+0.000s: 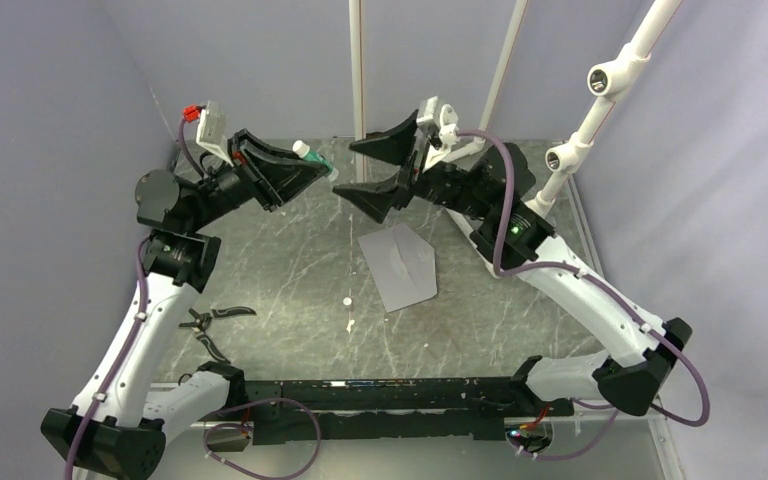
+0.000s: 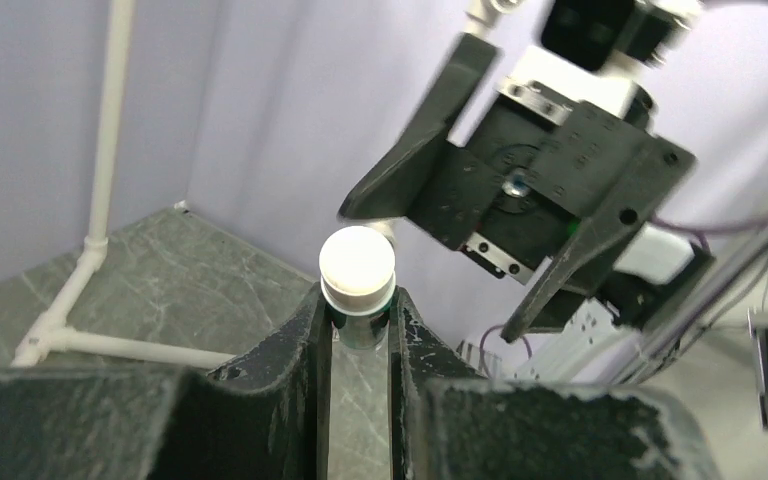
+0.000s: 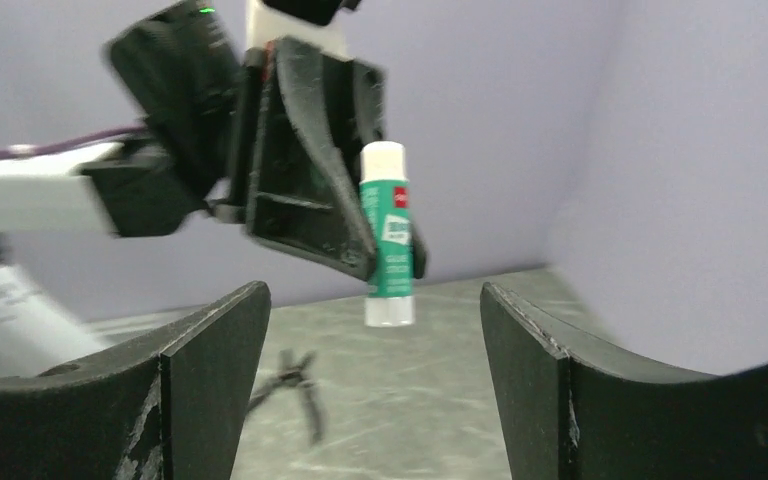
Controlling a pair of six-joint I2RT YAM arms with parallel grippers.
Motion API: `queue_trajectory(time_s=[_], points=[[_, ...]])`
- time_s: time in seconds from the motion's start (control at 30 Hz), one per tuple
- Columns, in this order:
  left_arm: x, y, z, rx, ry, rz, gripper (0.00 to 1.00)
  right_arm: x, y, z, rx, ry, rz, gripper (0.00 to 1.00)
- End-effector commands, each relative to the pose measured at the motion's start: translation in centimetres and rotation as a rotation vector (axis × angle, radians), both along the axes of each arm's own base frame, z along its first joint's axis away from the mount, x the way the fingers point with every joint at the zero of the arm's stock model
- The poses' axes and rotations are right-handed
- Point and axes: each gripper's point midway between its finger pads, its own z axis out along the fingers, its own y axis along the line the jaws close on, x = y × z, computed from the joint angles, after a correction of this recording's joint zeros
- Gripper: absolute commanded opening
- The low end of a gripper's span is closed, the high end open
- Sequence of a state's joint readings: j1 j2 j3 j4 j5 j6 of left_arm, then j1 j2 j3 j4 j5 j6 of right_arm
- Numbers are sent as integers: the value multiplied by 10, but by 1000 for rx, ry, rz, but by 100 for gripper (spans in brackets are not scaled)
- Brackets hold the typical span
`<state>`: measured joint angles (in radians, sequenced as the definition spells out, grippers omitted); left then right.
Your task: Place the letter into the envelope and seal it
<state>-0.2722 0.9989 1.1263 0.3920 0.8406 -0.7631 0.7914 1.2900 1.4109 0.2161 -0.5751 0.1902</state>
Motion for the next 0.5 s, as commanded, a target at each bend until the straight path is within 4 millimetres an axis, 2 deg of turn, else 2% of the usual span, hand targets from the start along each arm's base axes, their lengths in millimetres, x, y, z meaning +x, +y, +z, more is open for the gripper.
queue_trajectory(time_s=[0.0, 0.13, 0.23, 0.47], points=[[22, 15, 23, -137, 156, 136, 2, 41, -11, -7, -128, -248, -345, 81], [38, 23, 19, -195, 304, 209, 3, 48, 0, -12, -201, -443, -518, 80], [44, 25, 16, -197, 358, 236, 3, 54, 5, -11, -214, -493, -597, 76], [44, 25, 13, -189, 373, 244, 2, 71, 14, 3, -229, -464, -676, 52]])
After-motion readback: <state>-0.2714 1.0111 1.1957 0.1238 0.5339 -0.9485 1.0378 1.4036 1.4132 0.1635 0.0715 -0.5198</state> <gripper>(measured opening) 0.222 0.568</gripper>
